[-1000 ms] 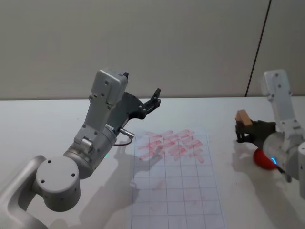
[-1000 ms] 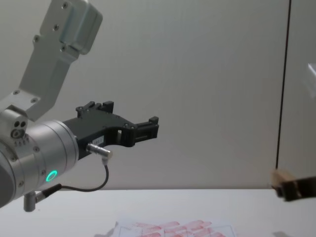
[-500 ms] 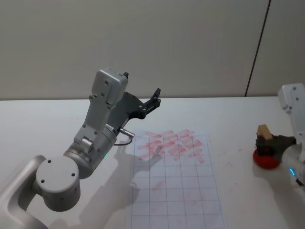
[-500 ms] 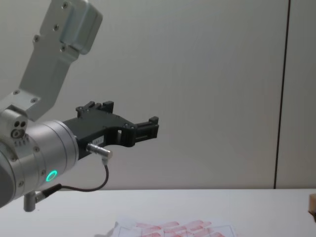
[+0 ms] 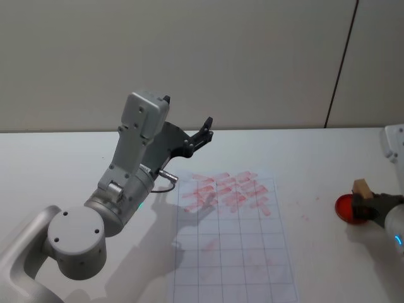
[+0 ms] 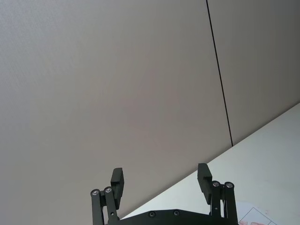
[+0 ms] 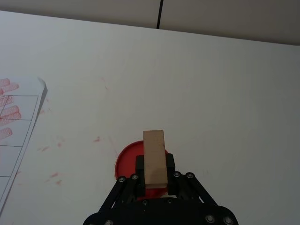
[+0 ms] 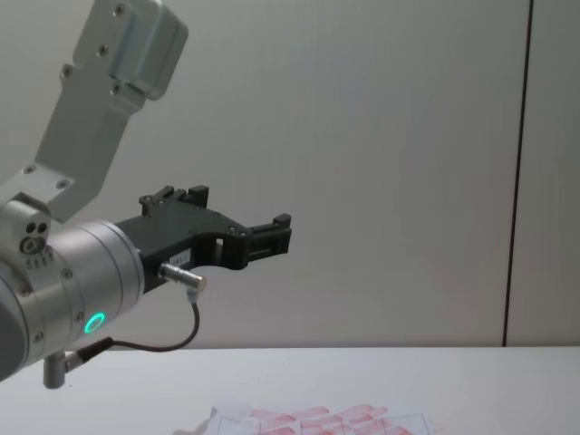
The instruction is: Use the one hand to pick up the stamp and affix it onto the A4 paper.
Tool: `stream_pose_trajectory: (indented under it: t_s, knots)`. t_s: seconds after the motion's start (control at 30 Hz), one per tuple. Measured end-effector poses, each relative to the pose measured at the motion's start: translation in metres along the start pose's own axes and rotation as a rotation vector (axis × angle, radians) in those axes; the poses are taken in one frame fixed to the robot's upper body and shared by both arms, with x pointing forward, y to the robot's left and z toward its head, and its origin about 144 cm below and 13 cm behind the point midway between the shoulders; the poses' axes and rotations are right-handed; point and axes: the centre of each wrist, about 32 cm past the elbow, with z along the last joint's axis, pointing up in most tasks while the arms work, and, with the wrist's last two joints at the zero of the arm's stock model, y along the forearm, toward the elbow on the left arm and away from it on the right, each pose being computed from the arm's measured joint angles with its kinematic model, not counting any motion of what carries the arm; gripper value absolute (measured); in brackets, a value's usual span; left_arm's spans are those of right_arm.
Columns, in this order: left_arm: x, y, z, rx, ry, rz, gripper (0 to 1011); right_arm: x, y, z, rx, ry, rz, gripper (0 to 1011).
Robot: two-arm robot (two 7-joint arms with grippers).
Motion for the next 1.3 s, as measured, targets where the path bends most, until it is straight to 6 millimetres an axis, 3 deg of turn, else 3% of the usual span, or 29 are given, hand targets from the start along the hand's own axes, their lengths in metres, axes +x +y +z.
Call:
stream_pose_trajectory:
  t_s: [0.13, 0.23, 0.6, 0.67, 1.0, 1.3]
  knots:
    - [0.000, 0.000, 0.000, 0.000, 0.000, 0.000, 1001, 0.002, 0.000, -0.004, -0.010, 0.009, 0.000, 221]
    - [0.000, 0.000, 0.000, 0.000, 0.000, 0.000, 1001, 0.004, 0.001, -0.007, -0.014, 0.017, 0.007, 278]
    - [0.000, 0.000, 0.000, 0.000, 0.000, 0.000, 1001, 0.007, 0.003, -0.012, 0.009, 0.033, 0.029, 624]
    - [0.000, 0.000, 0.000, 0.000, 0.000, 0.000, 1001, 0.007, 0.002, -0.013, 0.031, 0.034, 0.032, 734]
    - [0.000, 0.000, 0.000, 0.000, 0.000, 0.000, 1001, 0.008, -0.005, -0.014, 0.129, 0.022, 0.030, 982]
    - [0.000, 0.000, 0.000, 0.000, 0.000, 0.000, 1001, 0.010, -0.015, -0.018, 0.254, -0.004, 0.019, 1001]
